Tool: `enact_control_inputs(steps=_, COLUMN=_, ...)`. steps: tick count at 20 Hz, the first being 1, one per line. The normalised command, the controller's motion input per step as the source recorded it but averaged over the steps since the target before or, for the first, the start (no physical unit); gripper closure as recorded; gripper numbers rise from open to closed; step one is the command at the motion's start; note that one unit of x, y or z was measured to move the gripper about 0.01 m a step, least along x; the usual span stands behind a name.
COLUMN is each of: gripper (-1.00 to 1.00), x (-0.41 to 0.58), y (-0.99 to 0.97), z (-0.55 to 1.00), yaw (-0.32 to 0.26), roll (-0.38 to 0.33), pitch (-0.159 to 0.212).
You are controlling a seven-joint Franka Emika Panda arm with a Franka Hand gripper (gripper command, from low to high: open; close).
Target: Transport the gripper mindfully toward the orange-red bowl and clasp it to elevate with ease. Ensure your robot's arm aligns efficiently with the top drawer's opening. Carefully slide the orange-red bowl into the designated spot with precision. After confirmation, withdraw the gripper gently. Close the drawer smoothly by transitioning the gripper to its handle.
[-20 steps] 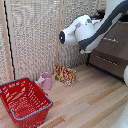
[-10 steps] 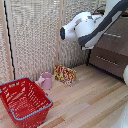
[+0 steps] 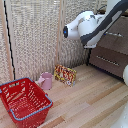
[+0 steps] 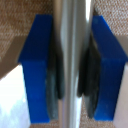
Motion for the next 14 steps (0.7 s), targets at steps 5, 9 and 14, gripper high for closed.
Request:
enact_control_inputs(steps=5, gripper=1.00, x=0.000, y=-0.79, z=0.26, yaw=0.006, roll=0.000, pitch=0.000)
enact_control_inputs(steps=9, gripper=1.00, x=0.039, y=-0.82, z=0.26, yaw=0.009, roll=0.003, pitch=0.000)
enact_control_inputs(steps=14, gripper=1.00, x=0.062, y=-0.76, z=0.27, yaw=0.026, roll=0.003, pitch=0.000)
